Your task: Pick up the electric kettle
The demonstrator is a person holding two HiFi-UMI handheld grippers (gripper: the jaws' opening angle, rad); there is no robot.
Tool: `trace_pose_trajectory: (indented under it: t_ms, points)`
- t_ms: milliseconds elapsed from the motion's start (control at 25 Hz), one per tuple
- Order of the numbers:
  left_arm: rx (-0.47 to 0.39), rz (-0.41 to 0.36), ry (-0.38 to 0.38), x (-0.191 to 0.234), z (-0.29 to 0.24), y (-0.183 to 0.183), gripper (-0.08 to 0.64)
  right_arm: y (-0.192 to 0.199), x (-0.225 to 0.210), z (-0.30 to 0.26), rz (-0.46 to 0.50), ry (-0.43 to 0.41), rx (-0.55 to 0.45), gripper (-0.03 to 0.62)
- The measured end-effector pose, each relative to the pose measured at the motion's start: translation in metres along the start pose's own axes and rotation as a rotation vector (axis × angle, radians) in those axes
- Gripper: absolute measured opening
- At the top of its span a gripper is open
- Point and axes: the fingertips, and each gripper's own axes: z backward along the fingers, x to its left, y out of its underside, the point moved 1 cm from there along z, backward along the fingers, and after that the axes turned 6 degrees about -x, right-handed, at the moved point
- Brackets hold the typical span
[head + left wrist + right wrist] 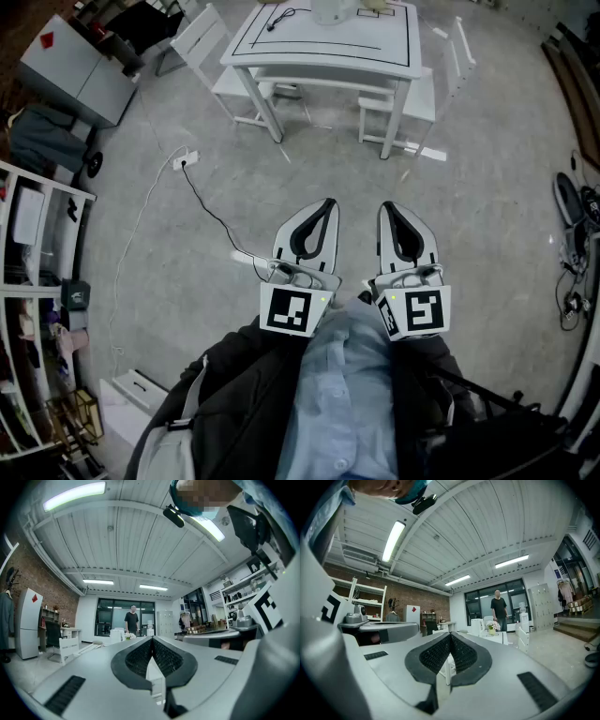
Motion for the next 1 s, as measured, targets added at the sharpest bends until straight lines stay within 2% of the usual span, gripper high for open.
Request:
trace_pose_trajectory:
  t_ms: [360, 560, 800, 1000]
  points:
    - [0.014, -0.005, 0.009, -0.012, -0.005, 0.002, 0.008, 0.000, -0.010, 0.007, -0.012, 0.005, -0.002, 0.017]
    - [0.021, 0.001, 0.009, -0.026, -0.011, 0.010, 0.008, 0.006, -0.022, 0.015, -0.070, -0.012, -0.012, 0.017]
    - [0.048, 0.027, -0.008, -0.044, -0.015, 0.026, 0.008, 0.019, -0.039, 0.024, -0.097, -0.020, 0.018, 0.018]
    - [0.072, 0.034, -0.027, -0.032, -0.025, 0.041, 0.008, 0.034, -0.042, 0.006, -0.111, -0.028, 0.057, 0.018]
